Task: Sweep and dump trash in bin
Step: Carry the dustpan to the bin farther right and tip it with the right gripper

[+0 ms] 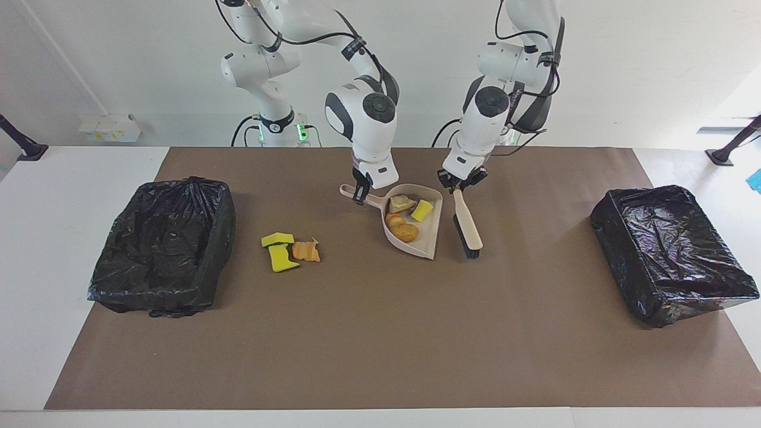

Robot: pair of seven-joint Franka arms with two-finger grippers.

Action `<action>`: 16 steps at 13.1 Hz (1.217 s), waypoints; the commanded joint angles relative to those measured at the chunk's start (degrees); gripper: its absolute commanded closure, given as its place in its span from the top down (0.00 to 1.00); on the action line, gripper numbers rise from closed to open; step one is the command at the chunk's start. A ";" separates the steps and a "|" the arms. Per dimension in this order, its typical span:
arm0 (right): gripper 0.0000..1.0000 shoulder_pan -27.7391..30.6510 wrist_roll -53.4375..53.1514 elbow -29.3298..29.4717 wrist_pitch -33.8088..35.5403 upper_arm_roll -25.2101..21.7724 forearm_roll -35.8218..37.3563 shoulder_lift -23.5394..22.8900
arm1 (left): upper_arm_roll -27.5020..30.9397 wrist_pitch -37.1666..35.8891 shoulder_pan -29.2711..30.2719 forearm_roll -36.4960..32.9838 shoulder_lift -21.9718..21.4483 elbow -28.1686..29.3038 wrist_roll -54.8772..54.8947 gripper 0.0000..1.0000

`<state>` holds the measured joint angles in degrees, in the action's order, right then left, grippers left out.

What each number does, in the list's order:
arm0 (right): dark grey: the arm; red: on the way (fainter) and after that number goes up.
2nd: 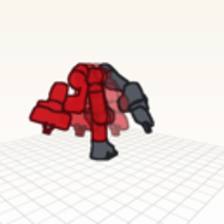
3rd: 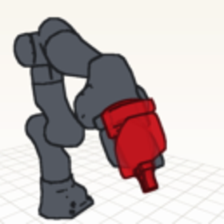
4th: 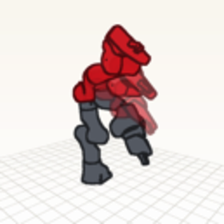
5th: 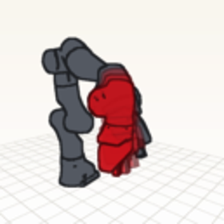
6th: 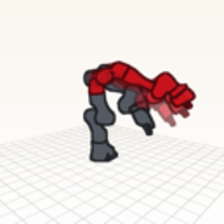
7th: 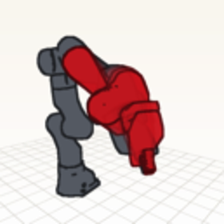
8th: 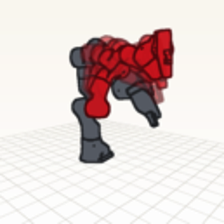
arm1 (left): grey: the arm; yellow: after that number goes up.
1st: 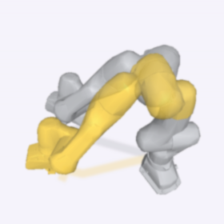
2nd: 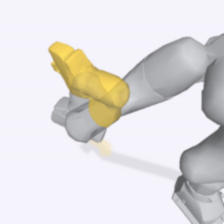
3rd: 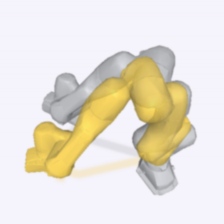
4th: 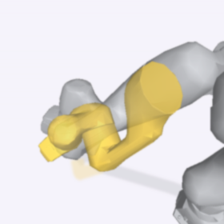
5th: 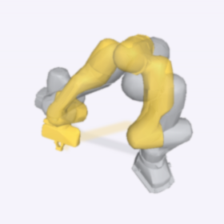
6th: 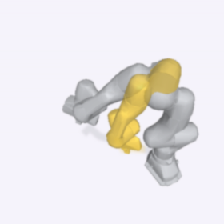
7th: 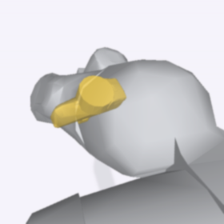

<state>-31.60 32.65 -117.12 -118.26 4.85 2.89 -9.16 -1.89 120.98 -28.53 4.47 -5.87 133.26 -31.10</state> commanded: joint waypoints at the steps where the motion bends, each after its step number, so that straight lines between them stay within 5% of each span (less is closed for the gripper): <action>1: 0.00 2.50 -0.92 -0.12 -3.89 0.42 -5.15 0.54 | -0.49 -6.78 2.33 -3.49 -0.11 -4.04 0.34 0.00; 8: 0.00 12.07 6.09 1.19 -3.22 0.42 -6.58 4.58 | -0.49 -12.61 7.34 -4.74 -0.20 -8.98 1.13 0.00; 13: 0.00 26.91 27.40 11.46 13.54 -0.01 -7.37 5.29 | -0.57 -10.59 7.08 -4.04 -0.29 -8.37 1.31 0.00; 16: 0.00 34.83 38.76 13.50 22.00 -1.24 -4.83 7.13 | -1.02 -10.68 1.49 0.96 -1.51 -6.70 -0.27 0.00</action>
<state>-0.67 64.94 -104.71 -100.09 3.62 -2.43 -3.26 -2.85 109.87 -22.89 2.98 -5.94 125.03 -30.25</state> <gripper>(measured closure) 0.678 0.740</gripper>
